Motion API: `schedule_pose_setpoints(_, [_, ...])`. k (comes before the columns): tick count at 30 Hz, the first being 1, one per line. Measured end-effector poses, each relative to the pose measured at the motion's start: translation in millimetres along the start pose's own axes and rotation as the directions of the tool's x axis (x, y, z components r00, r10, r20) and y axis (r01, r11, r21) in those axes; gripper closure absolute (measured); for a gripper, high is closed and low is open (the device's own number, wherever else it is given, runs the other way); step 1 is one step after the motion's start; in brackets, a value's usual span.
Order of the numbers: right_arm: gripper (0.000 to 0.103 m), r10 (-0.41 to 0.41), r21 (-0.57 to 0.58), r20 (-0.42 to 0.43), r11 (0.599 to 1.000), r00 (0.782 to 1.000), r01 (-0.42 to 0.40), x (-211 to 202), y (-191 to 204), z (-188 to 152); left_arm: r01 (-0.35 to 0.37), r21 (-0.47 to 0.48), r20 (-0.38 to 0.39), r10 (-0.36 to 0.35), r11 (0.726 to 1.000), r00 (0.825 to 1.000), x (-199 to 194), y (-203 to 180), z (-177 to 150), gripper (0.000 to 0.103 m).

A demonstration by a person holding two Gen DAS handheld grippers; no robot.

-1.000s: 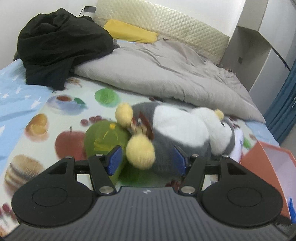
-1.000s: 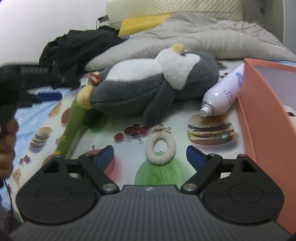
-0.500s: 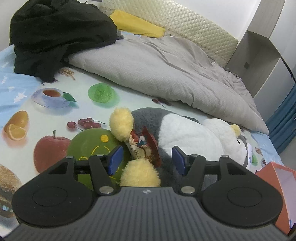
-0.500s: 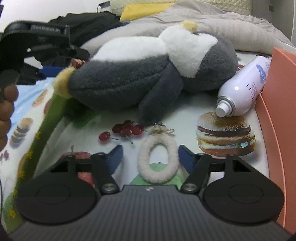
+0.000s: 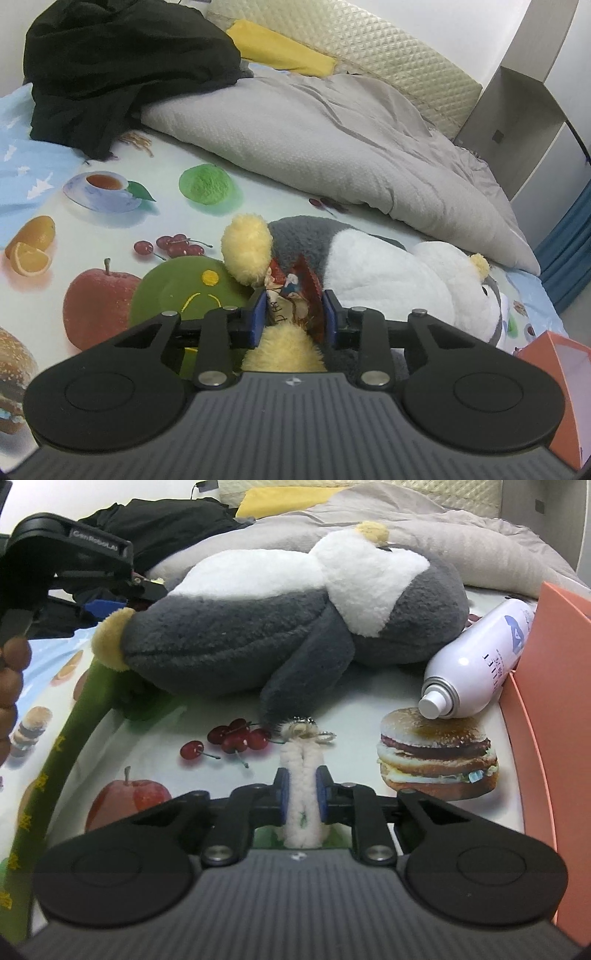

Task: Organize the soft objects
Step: 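Grasp the white ring keychain with the right tool while the left tool grasps the red-gold wrapper, then lift the keychain and wrapper with both tools and carry them over the pink box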

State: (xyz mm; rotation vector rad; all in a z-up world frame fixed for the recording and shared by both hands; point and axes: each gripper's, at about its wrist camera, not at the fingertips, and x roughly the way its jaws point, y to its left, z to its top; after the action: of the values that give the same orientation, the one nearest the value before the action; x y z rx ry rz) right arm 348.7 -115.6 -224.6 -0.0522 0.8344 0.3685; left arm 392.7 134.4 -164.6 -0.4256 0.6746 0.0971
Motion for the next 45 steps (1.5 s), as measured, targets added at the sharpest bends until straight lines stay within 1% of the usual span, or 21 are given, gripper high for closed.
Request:
schedule_pose_setpoints(7, [0.086,-0.008,0.022,0.002,1.0,1.0,0.008,-13,-1,-2,-0.003,0.037,0.004,0.003,0.999,1.0,-24,-8,-7,0.068])
schedule_pose_setpoints(14, [0.086,-0.023,0.043,0.021,0.999,1.0,0.022,-44,-1,-11,0.007,0.039,0.012,-0.007,0.999,1.0,-64,-12,-15,0.071])
schedule_pose_setpoints(18, [0.086,-0.029,0.052,0.031,0.998,0.999,0.027,-62,-1,-18,0.011,0.059,0.013,-0.012,0.998,1.0,-86,-16,-26,0.072])
schedule_pose_setpoints(21, [0.086,-0.031,0.057,0.034,0.998,0.999,0.029,-76,0,-26,0.019,0.047,0.01,-0.02,0.999,1.0,-102,-17,-36,0.072])
schedule_pose_setpoints(26, [0.086,-0.031,0.06,0.036,0.998,0.999,0.029,-95,2,-39,0.033,0.057,-0.017,-0.032,0.998,0.999,-123,-22,-60,0.072])
schedule_pose_setpoints(32, [0.086,-0.028,0.08,0.04,0.997,0.999,0.025,-117,2,-55,0.046,0.094,-0.057,-0.04,0.995,0.998,-143,-30,-95,0.072])
schedule_pose_setpoints(35, [0.086,-0.023,0.091,0.042,0.996,0.999,0.02,-127,1,-63,0.045,0.11,-0.076,-0.036,0.993,0.996,-150,-34,-111,0.072])
schedule_pose_setpoints(38, [0.086,-0.026,0.097,0.047,0.995,0.999,0.022,-137,1,-70,0.059,0.12,-0.1,-0.047,0.991,0.994,-158,-38,-129,0.072])
schedule_pose_setpoints(45, [0.086,-0.022,0.111,0.05,0.994,0.999,0.016,-156,1,-85,0.072,0.147,-0.137,-0.052,0.986,0.989,-174,-48,-160,0.072])
